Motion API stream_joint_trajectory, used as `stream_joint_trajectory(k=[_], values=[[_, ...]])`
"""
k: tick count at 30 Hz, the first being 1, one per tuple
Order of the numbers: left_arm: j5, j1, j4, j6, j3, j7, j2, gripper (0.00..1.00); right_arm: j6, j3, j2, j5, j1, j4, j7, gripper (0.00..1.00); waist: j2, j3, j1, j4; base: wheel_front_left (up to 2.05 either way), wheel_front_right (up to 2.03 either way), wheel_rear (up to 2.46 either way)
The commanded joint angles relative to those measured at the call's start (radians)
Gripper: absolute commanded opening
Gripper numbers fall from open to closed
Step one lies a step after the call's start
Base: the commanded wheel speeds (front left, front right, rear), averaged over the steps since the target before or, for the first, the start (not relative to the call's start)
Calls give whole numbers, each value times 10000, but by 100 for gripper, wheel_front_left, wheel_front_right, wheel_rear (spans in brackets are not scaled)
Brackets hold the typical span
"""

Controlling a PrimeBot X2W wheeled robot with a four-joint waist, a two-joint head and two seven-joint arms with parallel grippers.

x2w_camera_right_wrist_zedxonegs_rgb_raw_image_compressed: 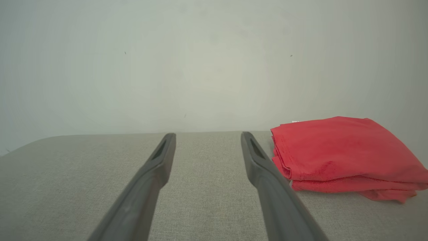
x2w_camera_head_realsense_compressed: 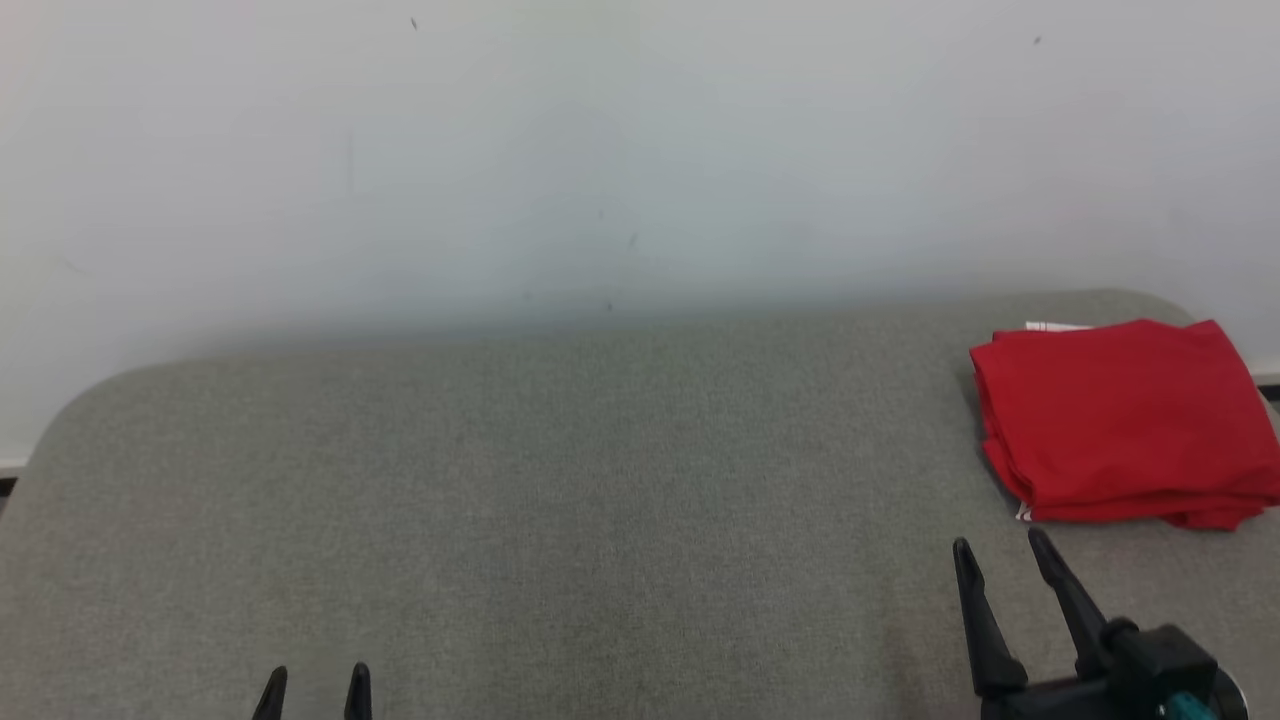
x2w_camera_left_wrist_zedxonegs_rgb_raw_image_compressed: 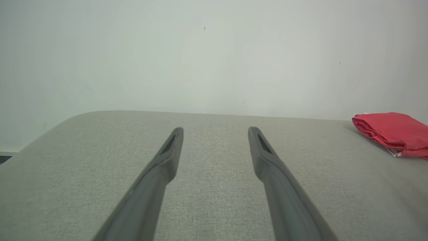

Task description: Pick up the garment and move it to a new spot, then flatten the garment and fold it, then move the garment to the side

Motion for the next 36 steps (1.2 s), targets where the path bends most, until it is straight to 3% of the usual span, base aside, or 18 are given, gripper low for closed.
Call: stream_joint_trajectory(k=[1, 13, 23, 24, 29, 36], values=[[-26, 200, 23, 48, 110, -28, -25, 100, -9, -88, 99, -122, 393, -109, -9, 100, 3, -528, 4, 164, 0, 0, 0], [212, 923, 129, -448, 455, -28, -56, 100, -9, 81, 340, -286, 1683, -566, -9, 100, 3, -1002, 4, 137, 0, 0, 0], [206, 934, 225, -324, 330, -28, -60, 100, -9, 221, 362, -197, 1770, -462, -9, 100, 3, -970, 4, 102, 0, 0, 0], [284, 905, 199, -274, 344, -28, -60, 0, -9, 246, 348, -185, 1756, -459, -9, 0, 3, -968, 4, 102, 0, 0, 0], [47, 861, 604, -293, 288, 44, -90, 0, 0, 239, 392, -167, 1926, -78, 28, 0, 2, -963, 4, 102, 0, 0, 0], [-1613, 369, 986, -391, 236, 291, -86, 0, 0, -170, 410, 1527, 1498, 187, 484, 0, 2, -847, 4, 116, 0, 0, 0]])
